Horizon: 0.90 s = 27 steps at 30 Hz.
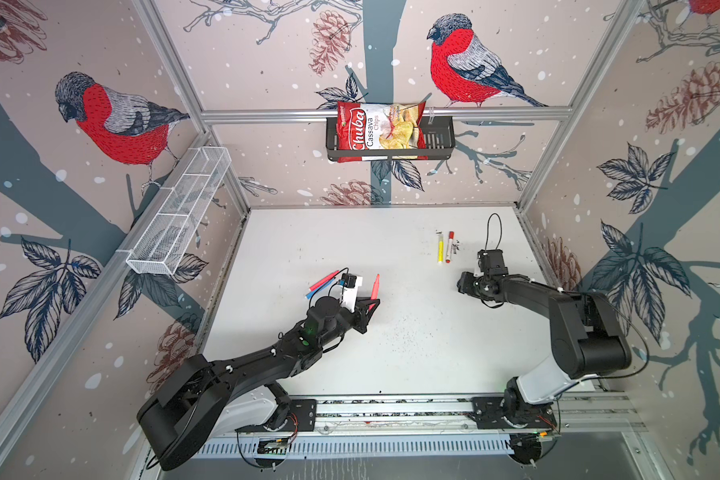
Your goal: Insert the pens into the pen caps
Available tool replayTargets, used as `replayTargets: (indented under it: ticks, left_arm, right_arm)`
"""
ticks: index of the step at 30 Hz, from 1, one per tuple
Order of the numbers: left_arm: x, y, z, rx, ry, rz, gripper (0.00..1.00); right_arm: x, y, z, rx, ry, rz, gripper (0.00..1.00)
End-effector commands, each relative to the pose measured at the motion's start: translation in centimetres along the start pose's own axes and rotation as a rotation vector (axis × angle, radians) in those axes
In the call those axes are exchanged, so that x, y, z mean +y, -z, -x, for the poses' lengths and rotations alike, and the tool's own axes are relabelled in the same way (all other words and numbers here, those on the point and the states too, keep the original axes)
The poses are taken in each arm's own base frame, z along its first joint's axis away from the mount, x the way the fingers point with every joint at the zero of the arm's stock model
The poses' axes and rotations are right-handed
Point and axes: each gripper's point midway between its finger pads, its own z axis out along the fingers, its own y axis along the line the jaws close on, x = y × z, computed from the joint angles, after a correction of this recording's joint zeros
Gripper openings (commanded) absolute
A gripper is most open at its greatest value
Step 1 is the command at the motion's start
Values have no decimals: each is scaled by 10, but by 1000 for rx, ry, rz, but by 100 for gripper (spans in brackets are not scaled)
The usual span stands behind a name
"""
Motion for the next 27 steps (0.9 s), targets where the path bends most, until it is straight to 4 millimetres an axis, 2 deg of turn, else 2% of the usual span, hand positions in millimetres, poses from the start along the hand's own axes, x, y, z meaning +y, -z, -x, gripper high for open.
replayTargets:
  ticks: [1, 3, 8, 10, 12, 15, 19, 23, 27]
  left_arm:
    - [-3, 1, 5, -19, -10, -11, 0]
    - [-2, 1, 4, -18, -9, -10, 0]
    - [-2, 1, 4, -21, -11, -7, 0]
    - [-2, 1, 5, -20, -11, -9, 0]
    - [-2, 1, 5, -21, -13, -8, 0]
    - [-3, 2, 7, -25, -11, -10, 0]
    - [-4, 4, 8, -31, -10, -13, 0]
    - [-4, 4, 7, -27, -12, -14, 0]
    - [-4, 4, 7, -25, -15, -11, 0]
  right_arm:
    - [14, -1, -1, -4, 13, 48, 56]
    - [25, -1, -8, 4, 23, 70, 56]
    - [66, 6, -18, 10, 104, 197, 56]
    - [86, 16, -19, 7, 143, 288, 55]
    - [98, 26, -13, -12, 151, 353, 55]
    - [93, 38, 7, -55, 121, 358, 56]
    - [70, 34, 27, -69, 92, 233, 56]
    - [59, 22, 30, -27, 106, 145, 54]
    - [52, 11, 22, 6, 129, 88, 52]
